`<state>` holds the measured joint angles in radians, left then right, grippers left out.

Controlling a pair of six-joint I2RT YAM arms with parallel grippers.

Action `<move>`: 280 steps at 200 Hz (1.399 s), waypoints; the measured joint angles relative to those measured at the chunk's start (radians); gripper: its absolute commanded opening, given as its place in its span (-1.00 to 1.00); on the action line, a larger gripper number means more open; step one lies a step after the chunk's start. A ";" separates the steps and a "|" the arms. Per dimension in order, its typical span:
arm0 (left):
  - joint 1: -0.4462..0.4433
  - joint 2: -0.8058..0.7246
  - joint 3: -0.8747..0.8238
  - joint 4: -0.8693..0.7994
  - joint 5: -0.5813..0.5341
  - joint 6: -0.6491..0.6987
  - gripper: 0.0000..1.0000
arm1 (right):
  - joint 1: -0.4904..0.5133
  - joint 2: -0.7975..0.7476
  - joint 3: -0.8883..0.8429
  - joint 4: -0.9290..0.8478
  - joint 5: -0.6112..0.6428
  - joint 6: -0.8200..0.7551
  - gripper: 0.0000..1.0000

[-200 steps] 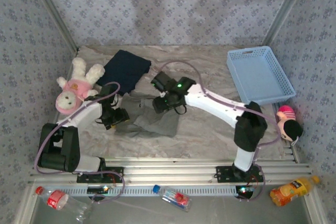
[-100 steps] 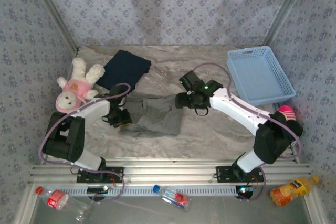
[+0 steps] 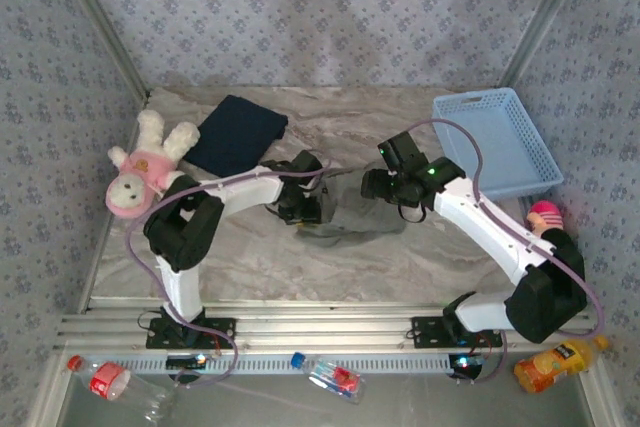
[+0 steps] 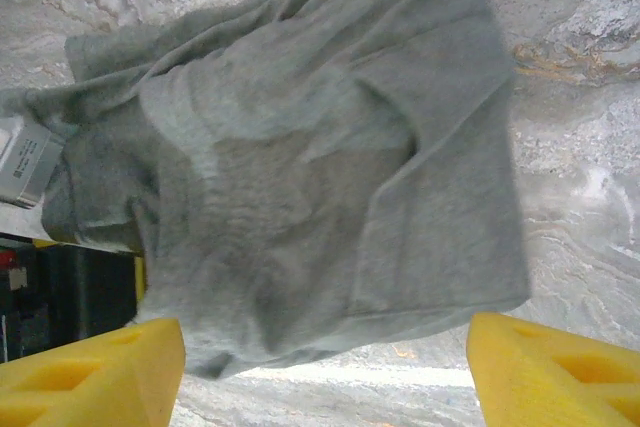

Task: Fold and stack the mixed laundry pile

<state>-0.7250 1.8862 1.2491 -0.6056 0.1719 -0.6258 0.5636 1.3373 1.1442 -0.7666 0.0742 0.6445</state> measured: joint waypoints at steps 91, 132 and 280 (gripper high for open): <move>0.047 -0.343 -0.266 -0.086 -0.088 0.042 -1.00 | 0.209 0.445 0.292 -0.029 0.066 -0.013 0.55; -0.023 -0.361 -0.362 0.080 0.029 0.089 -1.00 | 0.248 0.643 0.397 -0.114 0.147 -0.039 0.69; -0.061 -0.158 -0.334 0.376 0.084 0.036 -1.00 | 0.109 0.560 0.298 -0.104 0.089 -0.088 -1.00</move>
<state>-0.7856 1.7279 0.9150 -0.2298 0.2554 -0.5900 0.6727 1.8977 1.4422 -0.8703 0.1627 0.5564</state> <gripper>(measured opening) 0.057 0.057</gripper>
